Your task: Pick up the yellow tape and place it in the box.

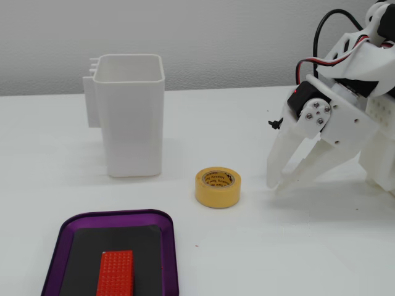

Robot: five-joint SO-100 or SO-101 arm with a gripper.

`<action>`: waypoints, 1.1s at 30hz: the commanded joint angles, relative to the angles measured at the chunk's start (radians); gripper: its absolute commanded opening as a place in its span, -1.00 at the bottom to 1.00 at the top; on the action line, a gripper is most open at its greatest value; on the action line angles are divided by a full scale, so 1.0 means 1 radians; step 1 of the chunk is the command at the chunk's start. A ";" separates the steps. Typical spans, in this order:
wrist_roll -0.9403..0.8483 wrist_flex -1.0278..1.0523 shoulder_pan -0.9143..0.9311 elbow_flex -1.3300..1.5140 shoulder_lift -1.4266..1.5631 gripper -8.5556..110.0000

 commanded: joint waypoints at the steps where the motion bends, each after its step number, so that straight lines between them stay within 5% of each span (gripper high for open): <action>1: 0.002 -0.011 -0.003 0.006 0.055 -0.86; 33: -0.009 -0.012 0.009 -0.005 0.054 -0.86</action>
